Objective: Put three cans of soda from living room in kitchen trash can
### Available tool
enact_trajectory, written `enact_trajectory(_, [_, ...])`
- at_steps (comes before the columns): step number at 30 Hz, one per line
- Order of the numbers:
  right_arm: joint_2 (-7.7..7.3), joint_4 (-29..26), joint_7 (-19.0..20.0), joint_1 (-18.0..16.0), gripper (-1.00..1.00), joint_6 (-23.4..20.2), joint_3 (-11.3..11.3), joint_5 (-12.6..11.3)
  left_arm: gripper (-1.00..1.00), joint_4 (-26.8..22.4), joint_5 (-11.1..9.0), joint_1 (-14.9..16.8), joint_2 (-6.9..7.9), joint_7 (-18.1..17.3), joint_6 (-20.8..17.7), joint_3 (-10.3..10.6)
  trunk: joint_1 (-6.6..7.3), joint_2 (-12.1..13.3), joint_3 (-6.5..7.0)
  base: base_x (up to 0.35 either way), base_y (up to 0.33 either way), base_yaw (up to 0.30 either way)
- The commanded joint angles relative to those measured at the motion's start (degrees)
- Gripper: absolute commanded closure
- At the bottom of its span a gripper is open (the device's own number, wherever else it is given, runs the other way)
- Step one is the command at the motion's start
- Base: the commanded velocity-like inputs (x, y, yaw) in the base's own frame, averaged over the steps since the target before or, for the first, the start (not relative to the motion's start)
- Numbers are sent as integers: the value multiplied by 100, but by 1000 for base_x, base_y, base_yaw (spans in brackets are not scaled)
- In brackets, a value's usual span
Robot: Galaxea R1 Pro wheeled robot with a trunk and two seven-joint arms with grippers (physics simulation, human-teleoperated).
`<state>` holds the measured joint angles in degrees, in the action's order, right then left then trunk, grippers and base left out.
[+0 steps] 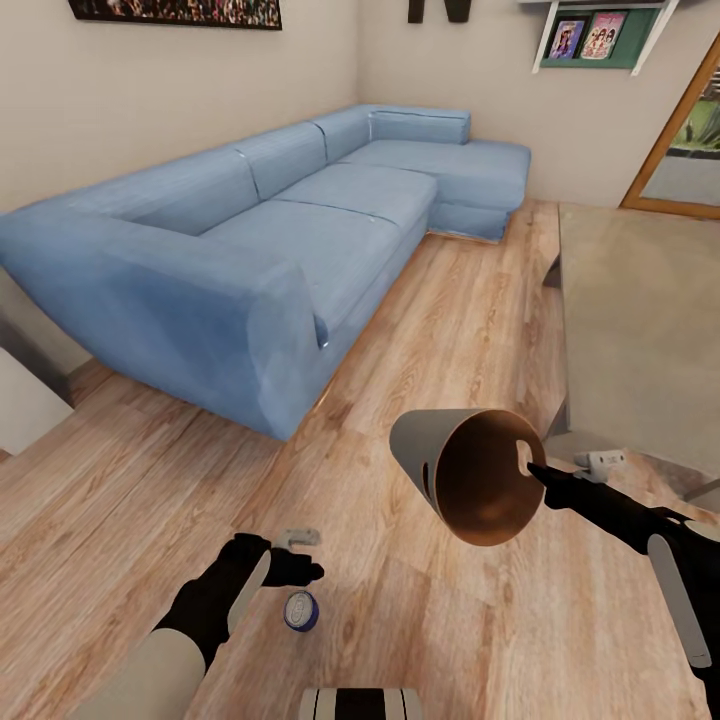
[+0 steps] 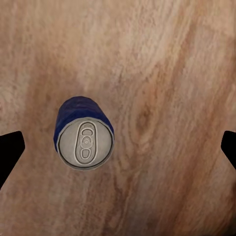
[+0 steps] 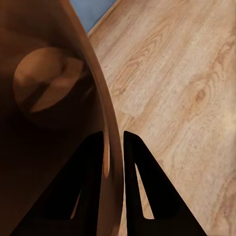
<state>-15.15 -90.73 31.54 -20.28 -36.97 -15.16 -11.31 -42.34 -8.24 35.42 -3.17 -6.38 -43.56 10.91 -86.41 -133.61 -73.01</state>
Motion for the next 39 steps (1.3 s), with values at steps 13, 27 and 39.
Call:
enact_trajectory(13, [-2,-6,27,-3,100,-30,0,-115,-100,-2,14,0,1,181,-28,-18,1,0,1,0,0,0])
enact_trajectory(27, [9,-1,27,-3,100,-30,11,-115,-100,-5,15,-1,1,358,-2,12,-219,-401,-197,0,0,0])
enact_trajectory(39, [28,2,33,-3,100,-30,29,51,-100,20,15,0,1,399,14,34,-483,-883,-511,0,0,0])
